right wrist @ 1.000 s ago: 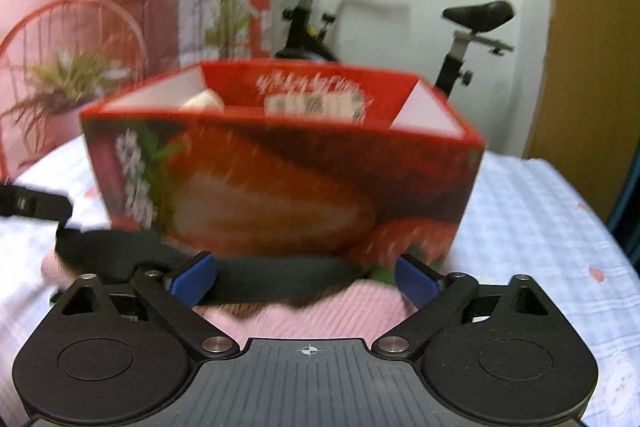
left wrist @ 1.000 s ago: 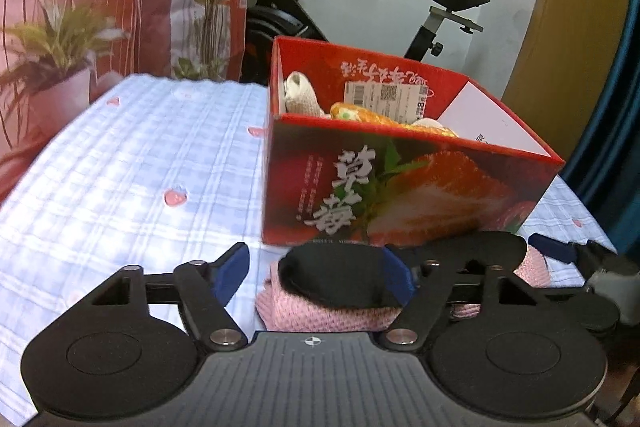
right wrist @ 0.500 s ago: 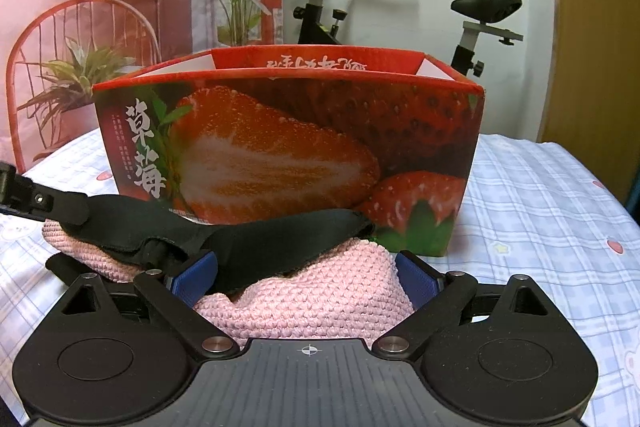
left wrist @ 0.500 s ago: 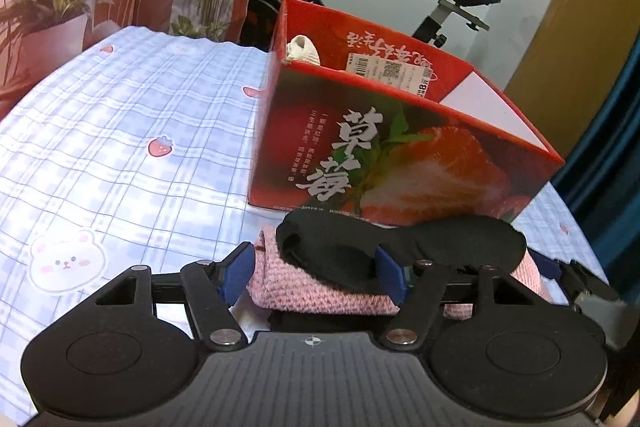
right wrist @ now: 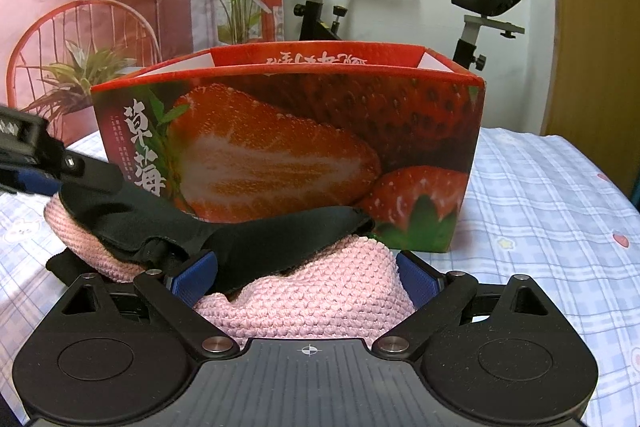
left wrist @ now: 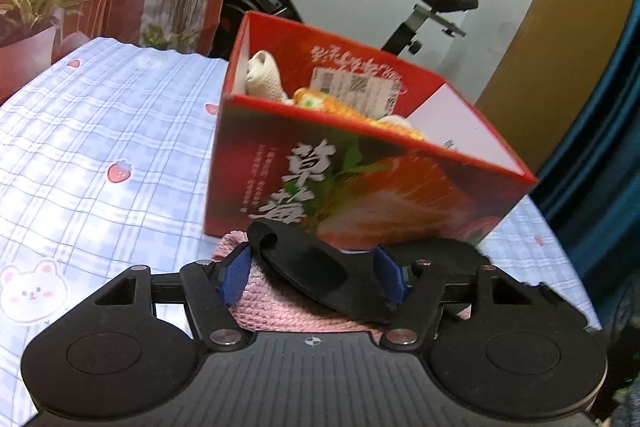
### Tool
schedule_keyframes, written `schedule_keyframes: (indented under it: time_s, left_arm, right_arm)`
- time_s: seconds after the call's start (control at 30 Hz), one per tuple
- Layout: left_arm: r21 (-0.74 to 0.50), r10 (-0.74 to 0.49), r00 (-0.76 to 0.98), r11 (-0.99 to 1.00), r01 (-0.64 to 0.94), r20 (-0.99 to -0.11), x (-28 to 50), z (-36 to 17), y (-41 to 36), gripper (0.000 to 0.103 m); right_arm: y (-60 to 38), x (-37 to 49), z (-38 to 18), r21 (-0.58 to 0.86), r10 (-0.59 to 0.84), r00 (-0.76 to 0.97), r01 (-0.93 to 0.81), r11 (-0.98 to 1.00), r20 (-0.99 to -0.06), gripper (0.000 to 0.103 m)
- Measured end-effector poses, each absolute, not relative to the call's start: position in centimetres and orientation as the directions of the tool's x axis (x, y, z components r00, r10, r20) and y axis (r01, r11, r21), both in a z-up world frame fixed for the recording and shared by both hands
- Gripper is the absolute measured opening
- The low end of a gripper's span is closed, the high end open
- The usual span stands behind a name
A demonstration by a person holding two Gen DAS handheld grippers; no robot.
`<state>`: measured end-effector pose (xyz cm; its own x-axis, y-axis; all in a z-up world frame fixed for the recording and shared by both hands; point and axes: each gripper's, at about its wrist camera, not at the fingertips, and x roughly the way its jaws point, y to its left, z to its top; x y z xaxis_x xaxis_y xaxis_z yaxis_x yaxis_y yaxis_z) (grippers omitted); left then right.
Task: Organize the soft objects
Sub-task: 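Move both open grippers down to the pink knitted cloth with black strap, then close both grippers on the black strap of the pink cloth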
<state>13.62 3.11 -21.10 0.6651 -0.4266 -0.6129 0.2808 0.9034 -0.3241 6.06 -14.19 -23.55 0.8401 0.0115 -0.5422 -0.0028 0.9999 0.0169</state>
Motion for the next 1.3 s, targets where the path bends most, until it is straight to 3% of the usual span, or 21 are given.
schedule_keyframes:
  time_s: [0.13, 0.3, 0.5, 0.6, 0.73, 1.1, 1.3]
  left_arm:
    - [-0.359, -0.456, 0.644, 0.888, 0.287, -0.615, 13.4, -21.5, 2.8, 0.067]
    - [-0.356, -0.433, 0.624, 0.9, 0.253, -0.651, 13.8, -23.2, 2.7, 0.057]
    - [-0.388, -0.411, 0.648, 0.902, 0.188, -0.641, 15.1, -23.3, 4.2, 0.056]
    - [-0.423, -0.41, 0.649, 0.894, 0.147, -0.641, 15.9, -23.8, 5.0, 0.038]
    - [-0.371, -0.397, 0.66, 0.909, 0.188, -0.638, 15.1, -23.9, 4.2, 0.027]
    - [-0.358, -0.408, 0.665, 0.908, 0.22, -0.625, 14.5, -24.5, 4.7, 0.027]
    - [-0.359, -0.411, 0.664, 0.906, 0.224, -0.624, 14.3, -24.6, 4.7, 0.027]
  right_arm:
    - [-14.2, 6.1, -23.6, 0.019, 0.013, 0.84, -0.003, 1.0, -0.542, 0.094]
    - [-14.1, 6.1, -23.6, 0.02, 0.014, 0.84, -0.003, 1.0, -0.542, 0.094]
    - [-14.1, 6.1, -23.6, 0.022, 0.016, 0.841, -0.004, 1.0, -0.541, 0.094]
    - [-14.1, 6.1, -23.6, 0.025, 0.018, 0.84, -0.005, 1.0, -0.542, 0.094]
    - [-14.3, 6.1, -23.6, 0.033, 0.024, 0.839, -0.007, 0.999, -0.543, 0.094]
    - [-16.0, 8.7, -21.5, 0.127, 0.138, 0.762, -0.074, 0.989, -0.633, 0.092]
    - [-17.6, 11.1, -20.5, 0.23, 0.209, 0.721, -0.071, 0.971, -0.66, 0.082]
